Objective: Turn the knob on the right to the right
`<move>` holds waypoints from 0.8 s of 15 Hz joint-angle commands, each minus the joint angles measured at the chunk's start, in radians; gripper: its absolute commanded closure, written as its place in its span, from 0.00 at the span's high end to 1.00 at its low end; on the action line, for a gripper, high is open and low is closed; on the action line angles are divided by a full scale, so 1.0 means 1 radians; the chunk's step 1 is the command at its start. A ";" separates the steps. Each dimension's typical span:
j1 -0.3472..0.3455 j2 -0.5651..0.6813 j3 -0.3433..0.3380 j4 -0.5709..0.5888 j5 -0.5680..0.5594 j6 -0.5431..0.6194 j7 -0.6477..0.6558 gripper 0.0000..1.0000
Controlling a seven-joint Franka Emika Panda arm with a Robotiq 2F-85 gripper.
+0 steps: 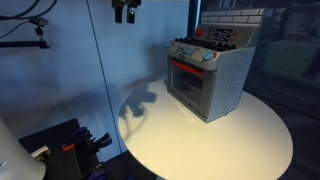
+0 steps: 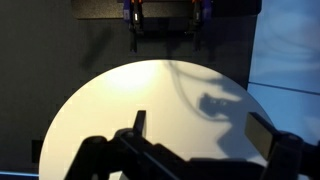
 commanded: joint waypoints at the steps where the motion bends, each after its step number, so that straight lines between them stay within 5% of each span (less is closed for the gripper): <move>1: 0.002 0.019 -0.005 0.031 0.001 -0.003 0.004 1.00; 12: -0.009 0.124 -0.024 0.179 -0.006 0.093 0.008 1.00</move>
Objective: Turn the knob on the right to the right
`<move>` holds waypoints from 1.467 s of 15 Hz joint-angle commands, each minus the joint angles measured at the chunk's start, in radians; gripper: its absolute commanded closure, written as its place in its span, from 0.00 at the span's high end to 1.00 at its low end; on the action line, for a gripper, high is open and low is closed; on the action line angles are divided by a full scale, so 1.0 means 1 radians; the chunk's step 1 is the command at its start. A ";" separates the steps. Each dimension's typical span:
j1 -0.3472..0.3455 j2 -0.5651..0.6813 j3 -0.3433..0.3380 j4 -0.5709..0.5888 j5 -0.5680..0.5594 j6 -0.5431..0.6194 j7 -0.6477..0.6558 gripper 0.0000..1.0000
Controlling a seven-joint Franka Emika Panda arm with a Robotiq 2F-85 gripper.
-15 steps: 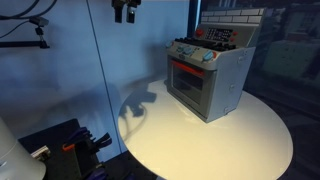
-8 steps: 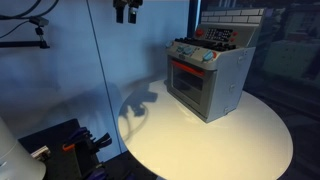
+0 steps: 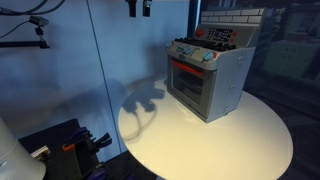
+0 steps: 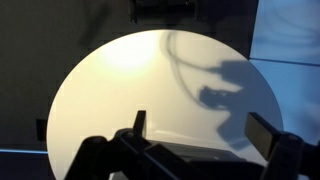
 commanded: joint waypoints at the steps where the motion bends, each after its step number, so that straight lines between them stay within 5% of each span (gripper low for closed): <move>1: -0.009 0.047 -0.011 0.070 -0.011 0.048 0.008 1.00; 12: -0.056 0.101 -0.066 0.056 -0.015 0.304 0.017 1.00; 22: -0.077 0.160 -0.086 0.042 -0.004 0.361 0.016 1.00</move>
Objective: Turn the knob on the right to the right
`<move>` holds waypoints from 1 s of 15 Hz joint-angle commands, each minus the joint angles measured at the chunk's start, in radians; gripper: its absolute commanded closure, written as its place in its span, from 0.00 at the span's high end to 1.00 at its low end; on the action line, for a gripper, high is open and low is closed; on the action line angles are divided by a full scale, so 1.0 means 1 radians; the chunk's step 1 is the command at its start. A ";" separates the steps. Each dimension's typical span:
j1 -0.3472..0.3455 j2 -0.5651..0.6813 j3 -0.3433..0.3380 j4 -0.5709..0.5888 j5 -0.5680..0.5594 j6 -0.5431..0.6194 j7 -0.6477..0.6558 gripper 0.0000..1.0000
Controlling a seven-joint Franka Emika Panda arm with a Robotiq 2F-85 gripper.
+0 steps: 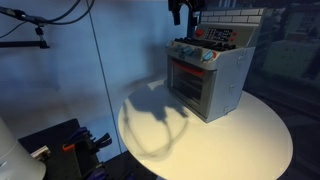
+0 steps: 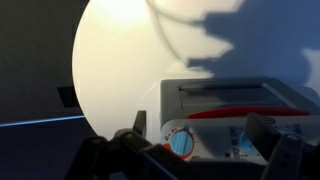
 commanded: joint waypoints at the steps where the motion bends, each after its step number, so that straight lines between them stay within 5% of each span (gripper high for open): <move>1: 0.001 0.004 -0.003 0.003 0.000 -0.003 0.000 1.00; 15: -0.016 0.105 -0.032 0.034 0.050 0.063 -0.011 1.00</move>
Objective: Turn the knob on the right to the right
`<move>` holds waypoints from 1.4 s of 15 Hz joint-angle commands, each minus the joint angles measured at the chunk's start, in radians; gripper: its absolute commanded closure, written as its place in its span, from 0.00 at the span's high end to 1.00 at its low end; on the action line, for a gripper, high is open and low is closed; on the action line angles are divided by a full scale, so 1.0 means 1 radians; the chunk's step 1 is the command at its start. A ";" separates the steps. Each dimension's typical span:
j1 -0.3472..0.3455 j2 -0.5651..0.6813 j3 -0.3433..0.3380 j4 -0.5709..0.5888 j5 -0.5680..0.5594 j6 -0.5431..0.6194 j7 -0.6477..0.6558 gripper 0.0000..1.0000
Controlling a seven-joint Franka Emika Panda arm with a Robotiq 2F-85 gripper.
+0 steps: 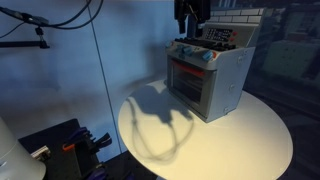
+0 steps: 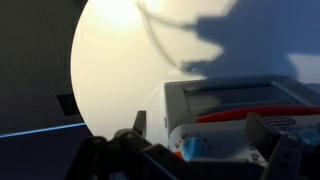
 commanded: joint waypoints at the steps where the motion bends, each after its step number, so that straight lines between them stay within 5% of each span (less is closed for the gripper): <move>1: -0.011 0.054 -0.008 0.025 0.030 0.044 -0.019 1.00; 21: -0.018 0.140 0.014 -0.128 0.189 0.568 -0.139 1.00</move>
